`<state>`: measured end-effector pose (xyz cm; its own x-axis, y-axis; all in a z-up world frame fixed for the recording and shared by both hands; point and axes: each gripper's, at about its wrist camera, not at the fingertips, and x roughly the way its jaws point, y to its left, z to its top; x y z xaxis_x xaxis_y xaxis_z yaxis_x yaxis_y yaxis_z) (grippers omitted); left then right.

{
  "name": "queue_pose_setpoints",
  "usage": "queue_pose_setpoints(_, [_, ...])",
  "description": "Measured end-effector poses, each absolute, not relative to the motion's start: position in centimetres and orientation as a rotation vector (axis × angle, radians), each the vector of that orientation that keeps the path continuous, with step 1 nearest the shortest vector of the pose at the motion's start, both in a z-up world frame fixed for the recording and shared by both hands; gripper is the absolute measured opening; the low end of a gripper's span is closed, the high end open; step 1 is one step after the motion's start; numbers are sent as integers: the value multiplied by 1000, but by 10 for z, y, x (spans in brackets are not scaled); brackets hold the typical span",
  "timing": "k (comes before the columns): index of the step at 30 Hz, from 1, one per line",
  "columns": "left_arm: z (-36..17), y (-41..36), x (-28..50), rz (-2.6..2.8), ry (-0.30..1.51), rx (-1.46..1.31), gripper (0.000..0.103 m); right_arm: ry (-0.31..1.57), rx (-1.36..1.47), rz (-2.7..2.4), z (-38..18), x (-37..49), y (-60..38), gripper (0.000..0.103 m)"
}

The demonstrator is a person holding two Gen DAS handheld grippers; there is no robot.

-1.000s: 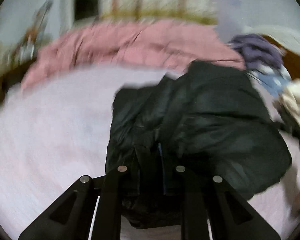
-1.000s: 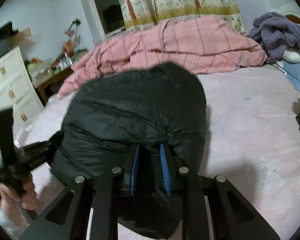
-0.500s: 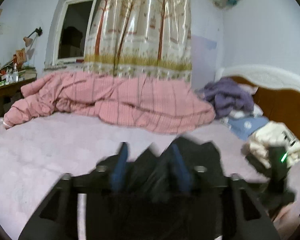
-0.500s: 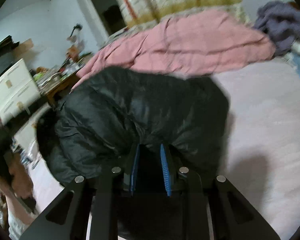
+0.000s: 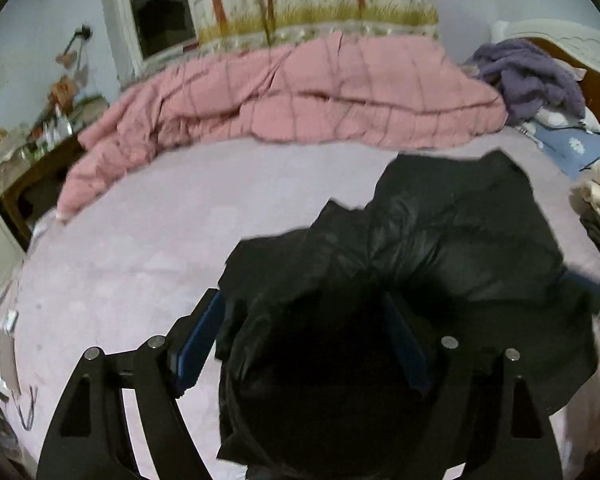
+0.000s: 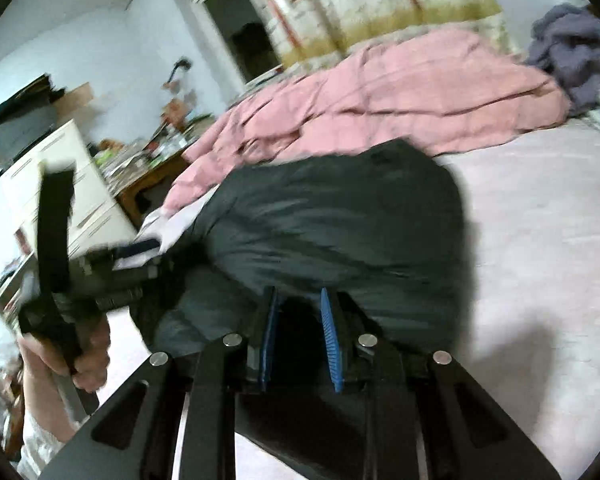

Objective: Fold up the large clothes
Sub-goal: 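Grasp the black jacket bundle with the left tool while the right tool grasps it, then lift the jacket bundle off the bed with both tools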

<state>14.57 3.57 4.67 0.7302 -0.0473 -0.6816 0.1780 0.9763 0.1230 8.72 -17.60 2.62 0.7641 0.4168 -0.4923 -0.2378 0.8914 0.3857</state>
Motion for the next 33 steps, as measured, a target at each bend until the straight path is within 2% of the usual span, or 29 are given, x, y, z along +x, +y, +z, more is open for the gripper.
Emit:
queue_pose_setpoints(1, [43,41,148,-125,765,168,80,596,301,322,29,86,-182,28])
queue_pose_setpoints(4, [29,59,152,-151,827,100,80,589,270,226,33,86,-201,69])
queue_pose_setpoints(7, [12,76,149,-219,894,8,80,633,377,250,27,93,-225,71])
queue_pose_setpoints(10, [-6,89,145,-285,955,-84,81,678,517,304,14,104,-241,89])
queue_pose_setpoints(13, [-20,99,152,-360,1017,-200,82,756,624,353,-9,116,-249,89])
queue_pose_setpoints(16, [-39,108,156,-404,1060,-305,87,845,676,399,-32,127,-249,89])
queue_pose_setpoints(20, [-46,112,149,-422,1041,-369,88,869,755,486,-47,132,-246,89])
queue_pose_setpoints(27, [-52,106,139,-403,992,-388,87,849,686,489,-54,126,-235,94])
queue_pose_setpoints(28, [-52,106,139,-407,992,-393,85,851,653,492,-54,127,-229,94])
queue_pose_setpoints(29, [-51,108,142,-413,986,-407,75,852,633,494,-53,127,-224,94])
queue_pose_setpoints(30, [-51,110,141,-426,973,-443,69,850,619,499,-52,127,-221,89])
queue_pose_setpoints(31, [-51,111,138,-432,961,-478,61,831,613,504,-49,125,-218,75])
queue_pose_setpoints(33, [-44,109,132,-433,914,-467,51,799,572,475,-41,120,-214,61])
